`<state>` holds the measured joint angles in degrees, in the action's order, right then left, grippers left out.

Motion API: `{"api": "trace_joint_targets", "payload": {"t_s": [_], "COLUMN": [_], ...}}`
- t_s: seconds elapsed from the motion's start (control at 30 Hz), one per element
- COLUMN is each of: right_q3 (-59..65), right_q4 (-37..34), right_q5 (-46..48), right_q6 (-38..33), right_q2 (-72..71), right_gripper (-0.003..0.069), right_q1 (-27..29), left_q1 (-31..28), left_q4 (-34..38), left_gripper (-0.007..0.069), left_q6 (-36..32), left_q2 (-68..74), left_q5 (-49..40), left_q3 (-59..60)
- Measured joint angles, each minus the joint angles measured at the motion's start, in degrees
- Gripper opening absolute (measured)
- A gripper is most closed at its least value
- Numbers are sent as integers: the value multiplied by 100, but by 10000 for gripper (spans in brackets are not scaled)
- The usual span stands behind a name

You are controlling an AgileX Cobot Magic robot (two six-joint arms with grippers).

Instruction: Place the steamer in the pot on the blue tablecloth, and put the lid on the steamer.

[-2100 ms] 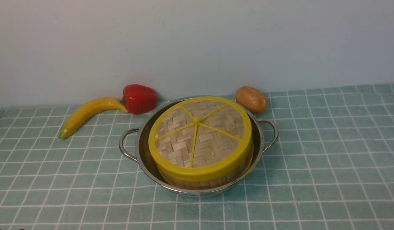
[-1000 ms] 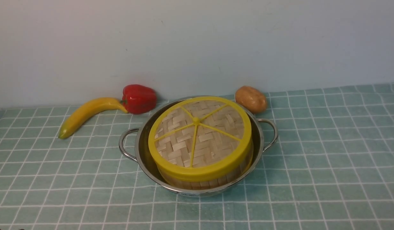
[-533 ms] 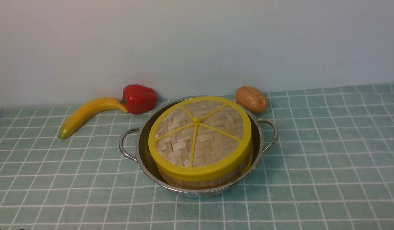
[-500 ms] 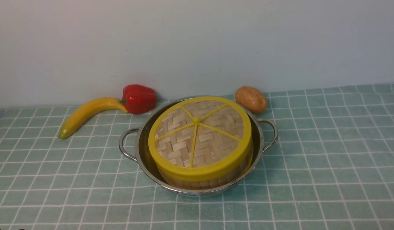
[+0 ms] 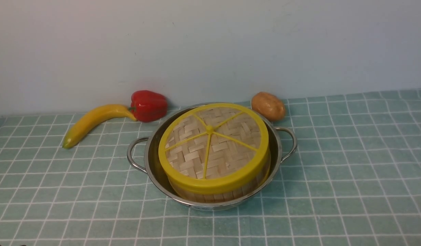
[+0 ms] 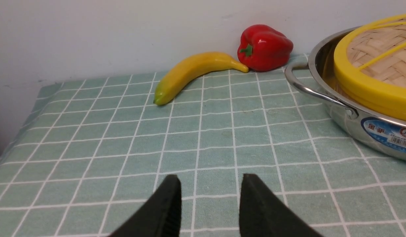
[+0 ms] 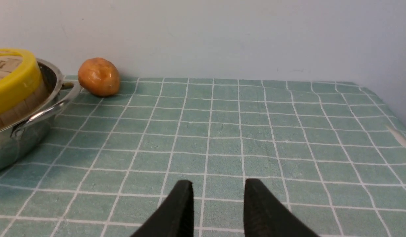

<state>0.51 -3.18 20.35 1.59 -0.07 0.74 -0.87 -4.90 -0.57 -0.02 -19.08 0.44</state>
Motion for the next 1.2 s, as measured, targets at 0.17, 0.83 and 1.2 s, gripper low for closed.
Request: {"api": "trace_joint_targets", "payload": {"t_s": [0.17, 0.83, 1.2], "right_q3": [0, 0, 0], "right_q4": [67, 72, 72], "right_q5": [-31, -57, -57], "right_q6": [117, 122, 129], "right_q2": [0, 0, 0], "right_gripper": [242, 242, 242], "right_q1": [0, 0, 0], "left_q1": [0, 0, 0], "left_q4": [0, 0, 0], "left_gripper": [243, 243, 243], "left_q6": [0, 0, 0], "left_q2": [0, 0, 0], "left_q5": [0, 0, 0], "left_q3": [0, 0, 0]}}
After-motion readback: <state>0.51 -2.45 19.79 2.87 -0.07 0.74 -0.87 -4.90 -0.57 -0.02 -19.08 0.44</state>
